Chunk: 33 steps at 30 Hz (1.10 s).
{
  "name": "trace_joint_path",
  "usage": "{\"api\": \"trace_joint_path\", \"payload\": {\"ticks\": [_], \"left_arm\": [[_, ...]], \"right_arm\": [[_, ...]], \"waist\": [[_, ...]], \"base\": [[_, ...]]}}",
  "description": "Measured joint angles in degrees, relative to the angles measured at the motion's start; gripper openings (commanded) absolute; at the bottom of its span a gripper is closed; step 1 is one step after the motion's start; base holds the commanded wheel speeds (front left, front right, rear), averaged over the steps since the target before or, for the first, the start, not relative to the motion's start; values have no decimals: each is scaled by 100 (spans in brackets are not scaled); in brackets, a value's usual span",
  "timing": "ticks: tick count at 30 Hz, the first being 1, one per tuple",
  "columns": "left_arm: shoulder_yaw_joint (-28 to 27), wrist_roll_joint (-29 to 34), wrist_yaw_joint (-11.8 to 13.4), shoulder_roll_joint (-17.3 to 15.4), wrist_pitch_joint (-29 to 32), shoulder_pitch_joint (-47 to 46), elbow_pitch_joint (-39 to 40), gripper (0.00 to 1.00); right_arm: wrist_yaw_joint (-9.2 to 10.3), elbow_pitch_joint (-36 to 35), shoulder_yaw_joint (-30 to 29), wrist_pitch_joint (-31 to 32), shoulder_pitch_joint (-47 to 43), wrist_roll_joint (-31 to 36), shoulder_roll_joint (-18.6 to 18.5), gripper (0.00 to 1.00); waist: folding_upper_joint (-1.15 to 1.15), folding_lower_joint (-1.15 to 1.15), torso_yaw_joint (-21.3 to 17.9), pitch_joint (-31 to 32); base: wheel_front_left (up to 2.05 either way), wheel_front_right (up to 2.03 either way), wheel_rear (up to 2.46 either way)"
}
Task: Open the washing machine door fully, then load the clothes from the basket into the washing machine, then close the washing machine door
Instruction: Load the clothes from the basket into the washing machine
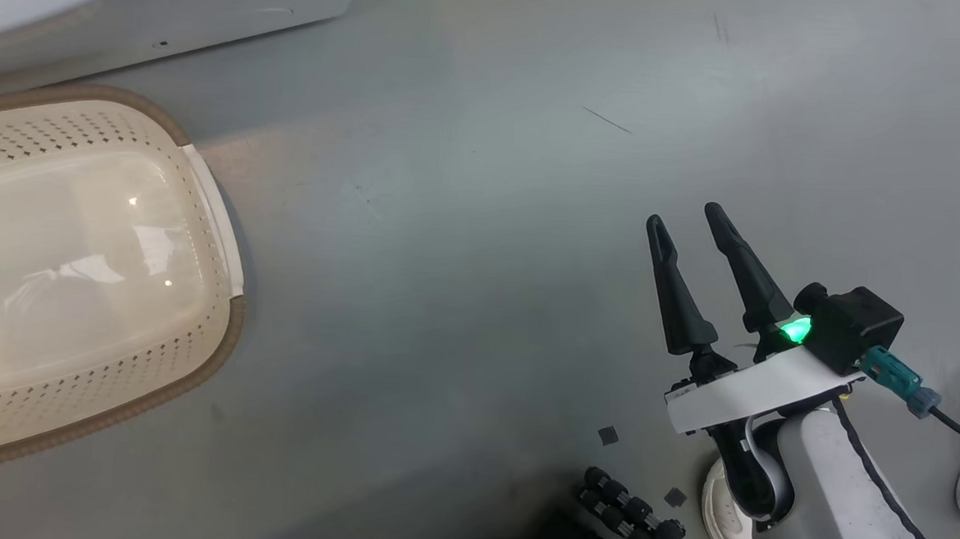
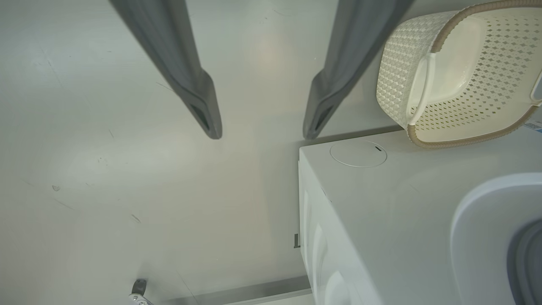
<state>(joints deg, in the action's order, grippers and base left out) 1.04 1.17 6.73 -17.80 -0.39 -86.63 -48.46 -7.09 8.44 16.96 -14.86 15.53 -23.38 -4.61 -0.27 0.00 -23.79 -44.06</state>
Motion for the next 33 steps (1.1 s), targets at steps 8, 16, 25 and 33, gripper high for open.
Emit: {"api": "trace_joint_path", "payload": {"ticks": [8,16,25,33], "left_arm": [[-90,145,1,-276,-272,-80,-34,0],[-49,163,1,-222,-353,-243,-316,0],[8,156,1,-181,-216,-257,-601,100],[-129,27,1,133,-380,-251,-816,100]], "right_arm": [[0,-11,216,0,7,-41,79,100],[0,-27,2,0,-9,-48,83,100],[0,-22,-10,0,2,-48,109,100],[0,-8,-277,0,27,-47,103,100]], "waist": [[0,0,-233,-203],[0,0,-408,-421],[0,0,-406,-457],[0,0,-194,-354]], "base": [[0,0,0],[0,0,0],[0,0,0],[0,0,0]]}}
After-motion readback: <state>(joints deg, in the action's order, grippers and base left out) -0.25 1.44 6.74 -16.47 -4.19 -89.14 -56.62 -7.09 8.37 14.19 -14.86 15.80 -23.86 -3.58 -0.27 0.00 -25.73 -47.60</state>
